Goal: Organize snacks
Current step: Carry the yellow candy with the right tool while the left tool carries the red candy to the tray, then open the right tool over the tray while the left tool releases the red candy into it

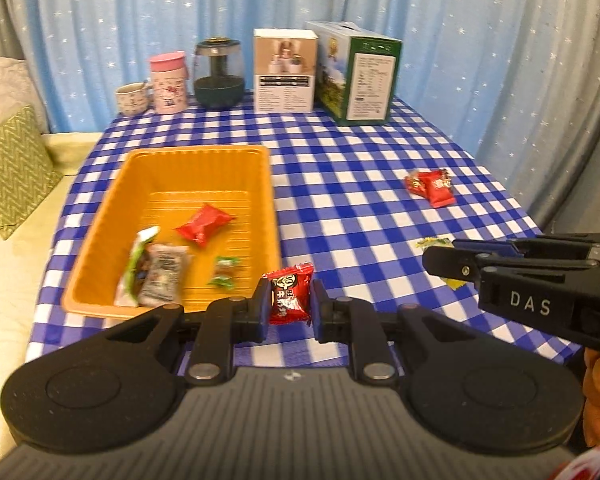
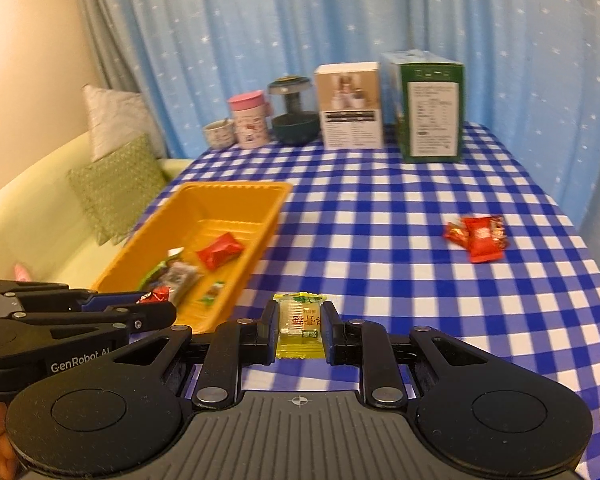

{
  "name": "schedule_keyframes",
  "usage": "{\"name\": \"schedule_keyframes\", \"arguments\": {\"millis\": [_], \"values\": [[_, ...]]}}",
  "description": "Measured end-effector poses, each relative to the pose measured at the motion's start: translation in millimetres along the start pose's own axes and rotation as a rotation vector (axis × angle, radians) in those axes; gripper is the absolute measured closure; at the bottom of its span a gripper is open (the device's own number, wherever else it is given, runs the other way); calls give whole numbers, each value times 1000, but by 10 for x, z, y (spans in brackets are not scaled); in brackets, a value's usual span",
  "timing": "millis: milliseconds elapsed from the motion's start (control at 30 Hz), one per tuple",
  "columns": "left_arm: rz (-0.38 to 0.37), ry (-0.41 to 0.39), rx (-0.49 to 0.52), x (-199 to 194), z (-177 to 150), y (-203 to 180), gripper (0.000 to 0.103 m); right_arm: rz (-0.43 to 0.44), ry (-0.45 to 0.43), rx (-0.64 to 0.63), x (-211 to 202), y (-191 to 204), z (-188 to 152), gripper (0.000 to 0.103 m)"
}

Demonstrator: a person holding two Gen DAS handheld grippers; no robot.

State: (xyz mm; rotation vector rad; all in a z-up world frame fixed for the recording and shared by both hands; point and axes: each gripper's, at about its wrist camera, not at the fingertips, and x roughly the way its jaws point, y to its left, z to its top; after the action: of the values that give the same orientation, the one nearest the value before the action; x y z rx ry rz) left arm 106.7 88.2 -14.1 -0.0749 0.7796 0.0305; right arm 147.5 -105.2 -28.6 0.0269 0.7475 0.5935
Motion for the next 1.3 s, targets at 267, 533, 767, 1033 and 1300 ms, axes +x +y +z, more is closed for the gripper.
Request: {"name": "schedule_keyframes", "arguments": {"millis": [267,533,767,1033,1300], "values": [[37,-15,-52,-138,-47,340,85,34,15,-35,101,248,24,81],[57,-25,-78,-158,-13,540,85,61,29,-48,211,409,67,81],[71,-30,-76,-97,71,679,85,74,33,-61,360,512,144,81],[79,-20,-73,80,170,866,85,87,42,-71,594,651,245,81],[77,-4,-68,323,266,1058,85,94,52,-67,882,701,367,81]]}}
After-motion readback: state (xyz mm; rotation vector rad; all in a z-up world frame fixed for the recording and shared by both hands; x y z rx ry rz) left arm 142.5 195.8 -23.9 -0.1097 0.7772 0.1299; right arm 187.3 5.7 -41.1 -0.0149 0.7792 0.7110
